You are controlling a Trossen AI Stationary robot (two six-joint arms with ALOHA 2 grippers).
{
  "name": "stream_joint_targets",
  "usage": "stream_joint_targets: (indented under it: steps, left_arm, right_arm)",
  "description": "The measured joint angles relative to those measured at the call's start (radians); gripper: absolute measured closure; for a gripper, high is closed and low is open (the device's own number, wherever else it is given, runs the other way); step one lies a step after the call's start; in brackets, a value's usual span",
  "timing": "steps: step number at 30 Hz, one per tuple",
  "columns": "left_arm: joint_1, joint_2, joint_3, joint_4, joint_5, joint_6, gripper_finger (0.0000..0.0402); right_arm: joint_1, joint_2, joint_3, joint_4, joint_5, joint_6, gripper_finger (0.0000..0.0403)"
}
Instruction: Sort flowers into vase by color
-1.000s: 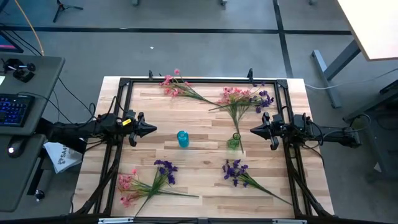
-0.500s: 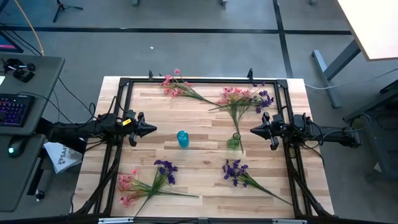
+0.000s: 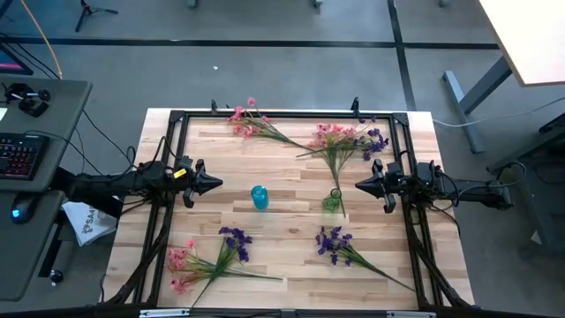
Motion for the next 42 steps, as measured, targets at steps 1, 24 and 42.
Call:
stream_joint_targets:
  steps: [1, 24, 42]
  left_arm:
    - [0.0, 0.0, 0.0, 0.0, 0.0, 0.0, 0.0401]
    - [0.0, 0.0, 0.0, 0.0, 0.0, 0.0, 0.0401]
    - [0.0, 0.0, 0.0, 0.0, 0.0, 0.0, 0.0402]
  right_arm:
    - [0.0, 0.0, 0.0, 0.0, 0.0, 0.0, 0.0402]
    - [0.0, 0.001, 0.0, 0.479, 0.24, 0.438, 0.0402]
    - [0.285, 0.743, 0.73, 0.017, -0.029, 0.288, 0.0402]
